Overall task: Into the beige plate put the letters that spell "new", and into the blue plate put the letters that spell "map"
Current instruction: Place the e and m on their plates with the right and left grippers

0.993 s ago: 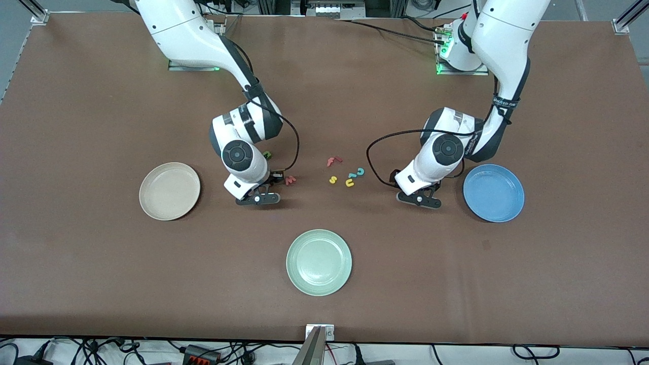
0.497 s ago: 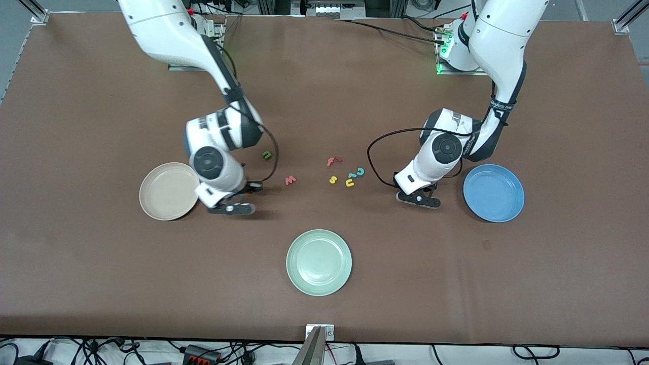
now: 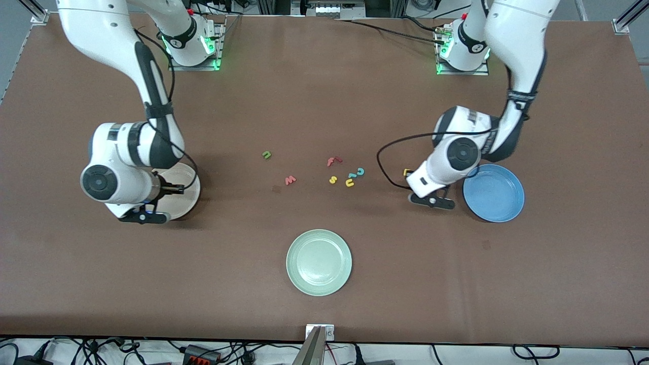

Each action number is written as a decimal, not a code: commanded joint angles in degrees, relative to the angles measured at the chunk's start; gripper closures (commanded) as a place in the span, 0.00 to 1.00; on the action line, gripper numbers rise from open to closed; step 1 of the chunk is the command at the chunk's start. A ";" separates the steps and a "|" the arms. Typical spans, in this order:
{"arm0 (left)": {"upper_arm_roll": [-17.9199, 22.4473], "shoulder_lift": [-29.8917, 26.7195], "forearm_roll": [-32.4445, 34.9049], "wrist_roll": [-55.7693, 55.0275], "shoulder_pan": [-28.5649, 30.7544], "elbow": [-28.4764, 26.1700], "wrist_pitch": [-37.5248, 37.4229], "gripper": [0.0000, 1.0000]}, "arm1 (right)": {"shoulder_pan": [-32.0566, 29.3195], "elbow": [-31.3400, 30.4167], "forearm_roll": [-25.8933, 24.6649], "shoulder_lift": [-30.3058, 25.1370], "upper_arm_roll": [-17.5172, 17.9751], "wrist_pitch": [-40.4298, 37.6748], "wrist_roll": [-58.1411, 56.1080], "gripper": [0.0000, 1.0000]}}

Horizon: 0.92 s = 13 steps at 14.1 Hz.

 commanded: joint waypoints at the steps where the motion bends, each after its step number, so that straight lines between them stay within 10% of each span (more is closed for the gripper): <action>1: -0.14 -0.37 2.21 6.35 7.05 4.12 -7.43 0.90 | -0.61 -0.55 0.13 2.39 0.72 1.36 -1.26 0.79; 2: -0.22 0.16 6.05 6.97 9.34 4.13 -7.35 0.90 | -0.79 -0.55 0.13 3.45 0.72 1.98 -1.43 0.77; 3: -0.31 0.86 8.88 7.07 11.54 4.13 -7.09 0.89 | -0.87 -0.46 0.22 3.89 0.72 2.24 -1.69 0.54; 4: -0.57 1.56 9.78 7.24 12.95 4.13 -6.66 0.89 | -0.61 -0.03 0.31 3.55 0.72 1.81 -1.70 0.01; 7: -0.58 4.38 9.87 11.36 14.80 3.60 -3.85 0.82 | 0.44 1.81 0.31 0.22 0.81 -1.16 -1.87 0.00; 8: -0.58 4.47 9.87 11.55 14.90 3.60 -3.75 0.54 | 1.05 2.43 0.57 -1.27 1.33 -3.36 -1.52 0.00; 9: -0.66 4.47 9.87 11.55 14.72 3.60 -3.75 0.01 | 2.71 2.44 1.18 -2.42 1.43 -3.73 -0.39 0.00; 13: -4.51 3.07 9.26 10.67 14.19 4.13 -6.38 0.00 | 7.37 1.65 9.62 -3.84 1.43 -3.12 0.68 0.00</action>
